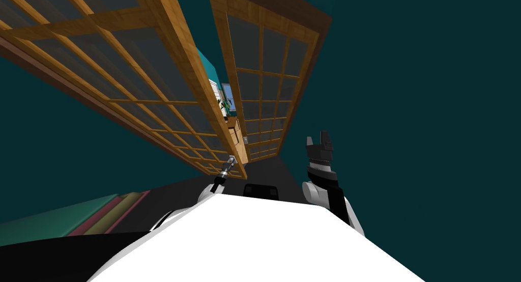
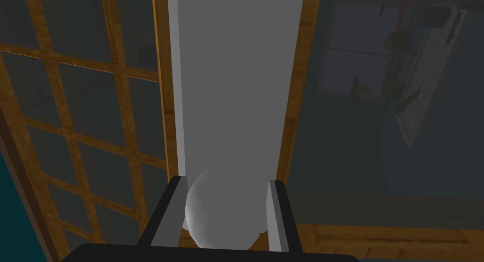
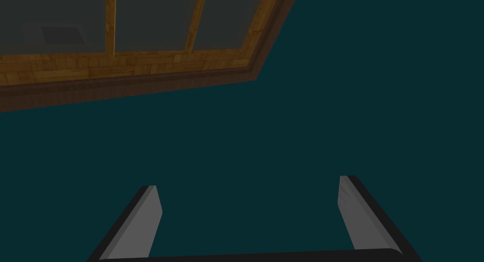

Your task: Pull the door open

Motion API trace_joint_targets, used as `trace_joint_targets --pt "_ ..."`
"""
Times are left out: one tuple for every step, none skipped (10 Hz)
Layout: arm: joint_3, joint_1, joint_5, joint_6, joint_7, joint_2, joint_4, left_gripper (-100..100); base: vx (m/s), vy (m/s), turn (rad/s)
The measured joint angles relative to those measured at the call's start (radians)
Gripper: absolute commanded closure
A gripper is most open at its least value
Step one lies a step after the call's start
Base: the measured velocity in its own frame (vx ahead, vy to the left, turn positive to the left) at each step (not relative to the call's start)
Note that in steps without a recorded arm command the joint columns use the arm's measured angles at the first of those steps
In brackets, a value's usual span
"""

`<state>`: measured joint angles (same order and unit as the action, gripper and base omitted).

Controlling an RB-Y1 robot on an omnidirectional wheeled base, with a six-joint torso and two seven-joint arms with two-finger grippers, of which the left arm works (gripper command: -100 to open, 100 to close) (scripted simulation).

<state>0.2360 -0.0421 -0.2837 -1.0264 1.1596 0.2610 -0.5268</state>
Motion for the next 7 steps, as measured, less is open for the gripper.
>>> trace_joint_targets --pt "-0.002 0.001 0.004 0.001 -0.017 0.001 -0.001 100 -0.016 0.012 -0.024" --pt "-0.004 0.001 0.007 0.003 -0.039 0.002 -0.001 100 -0.014 0.010 -0.017" --pt "-0.006 -0.001 0.011 0.003 -0.059 0.002 0.000 100 -0.014 0.007 -0.018" --pt "-0.009 -0.001 0.014 0.004 -0.080 0.002 -0.002 100 -0.020 0.010 -0.029" --pt "-0.012 -0.002 0.020 0.004 -0.107 0.003 -0.002 100 -0.028 0.012 -0.036" --pt "-0.015 -0.003 0.026 0.004 -0.135 0.005 -0.002 100 -0.027 0.015 -0.031" --pt "-0.019 -0.003 0.031 0.005 -0.163 0.005 -0.003 100 -0.019 0.008 -0.012"
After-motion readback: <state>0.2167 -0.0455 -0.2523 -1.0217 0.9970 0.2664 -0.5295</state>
